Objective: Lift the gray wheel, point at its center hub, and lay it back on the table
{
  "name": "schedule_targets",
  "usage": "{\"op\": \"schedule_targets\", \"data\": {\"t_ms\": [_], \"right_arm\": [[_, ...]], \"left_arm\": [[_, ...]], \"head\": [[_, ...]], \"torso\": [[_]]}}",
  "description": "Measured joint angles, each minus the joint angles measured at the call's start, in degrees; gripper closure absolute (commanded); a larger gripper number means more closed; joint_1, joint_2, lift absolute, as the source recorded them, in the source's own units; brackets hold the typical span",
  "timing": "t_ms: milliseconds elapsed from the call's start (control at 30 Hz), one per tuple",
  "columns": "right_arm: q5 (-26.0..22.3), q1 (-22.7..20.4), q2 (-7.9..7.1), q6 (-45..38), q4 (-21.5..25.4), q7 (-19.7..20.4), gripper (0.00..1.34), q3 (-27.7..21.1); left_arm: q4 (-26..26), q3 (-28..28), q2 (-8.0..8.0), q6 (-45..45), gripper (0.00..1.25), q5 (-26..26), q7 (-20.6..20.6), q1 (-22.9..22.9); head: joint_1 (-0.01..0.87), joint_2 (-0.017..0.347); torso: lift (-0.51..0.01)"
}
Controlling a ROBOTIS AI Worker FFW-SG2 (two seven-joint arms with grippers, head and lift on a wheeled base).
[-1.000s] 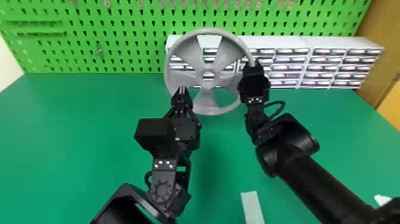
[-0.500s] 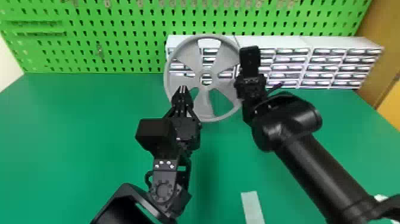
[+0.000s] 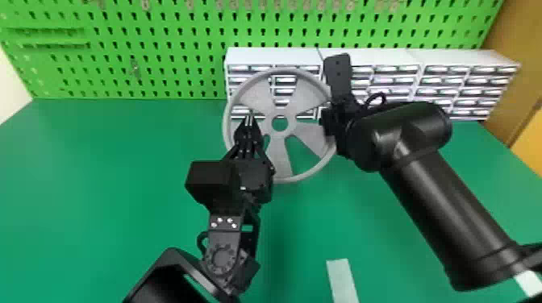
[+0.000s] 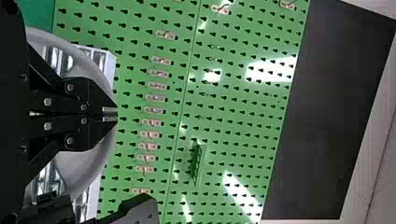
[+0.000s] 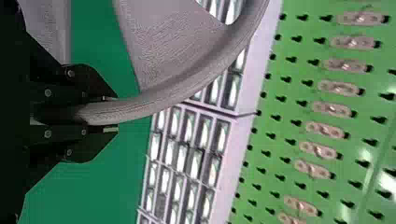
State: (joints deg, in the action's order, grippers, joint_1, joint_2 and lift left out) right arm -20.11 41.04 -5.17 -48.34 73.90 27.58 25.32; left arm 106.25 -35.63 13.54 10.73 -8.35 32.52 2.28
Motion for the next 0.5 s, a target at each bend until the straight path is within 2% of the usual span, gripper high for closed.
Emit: {"op": "schedule_targets", "data": {"t_ms": [300,500], "right_arm": [[-0.63,0.56,-1.38,-9.17,0.19,-6.80,1.31,0.37],[-0.58,0.36,-2.60,-13.33,0.19,-9.36,1.31,0.63]], "left_arm": [[0.25,-0.05,0.16,-0.30,1.19,0.29,0.00,0.07],[0.27,-0.01,0.19,-0.39,1.19,0.38,0.00,0.13]], "head": [[0.692,0.048],[0.692,0.048]], "torso": [[-0.096],[-0.096]]}}
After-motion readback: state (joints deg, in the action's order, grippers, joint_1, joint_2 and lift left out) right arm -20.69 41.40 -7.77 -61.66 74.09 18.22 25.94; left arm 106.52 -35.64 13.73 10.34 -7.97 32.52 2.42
